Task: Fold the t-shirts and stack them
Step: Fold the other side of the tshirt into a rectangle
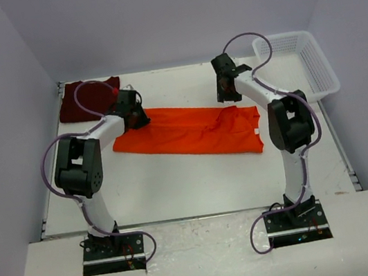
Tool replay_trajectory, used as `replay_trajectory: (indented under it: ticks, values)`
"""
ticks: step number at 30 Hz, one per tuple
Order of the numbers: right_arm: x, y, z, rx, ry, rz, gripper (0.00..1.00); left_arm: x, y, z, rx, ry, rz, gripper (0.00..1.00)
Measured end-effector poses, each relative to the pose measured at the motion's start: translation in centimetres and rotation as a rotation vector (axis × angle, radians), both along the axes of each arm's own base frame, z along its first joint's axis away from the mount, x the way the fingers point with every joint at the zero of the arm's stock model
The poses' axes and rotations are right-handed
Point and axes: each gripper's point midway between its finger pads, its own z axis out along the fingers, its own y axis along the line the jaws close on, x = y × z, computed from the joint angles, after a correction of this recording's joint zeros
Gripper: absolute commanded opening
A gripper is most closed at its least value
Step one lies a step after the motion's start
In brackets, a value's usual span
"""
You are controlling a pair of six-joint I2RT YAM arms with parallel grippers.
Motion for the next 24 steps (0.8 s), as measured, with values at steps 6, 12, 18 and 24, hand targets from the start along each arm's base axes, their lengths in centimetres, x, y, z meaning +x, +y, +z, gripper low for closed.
replay_trajectory:
  ticks: [6,12,18,24]
  values:
    - [-0.2,0.4,2.4,0.041,-0.071,0.024,0.55,-0.6,-2.2,1.9,0.009,-0.048,-0.075,0.17]
    - [-4.8,2.1,1.8,0.132,-0.014,0.109,0.0,-0.6,-3.2,3.3,0.005,-0.09,-0.106,0.15]
    - [-5.9,4.4,0.1,0.159,0.027,0.169,0.0,-0.5,-3.3,3.3,0.003,-0.093,-0.108,0.15]
    - [-5.9,5.0,-1.8,0.166,0.069,0.18,0.0,-0.5,-3.3,3.3,0.004,-0.093,-0.109,0.15]
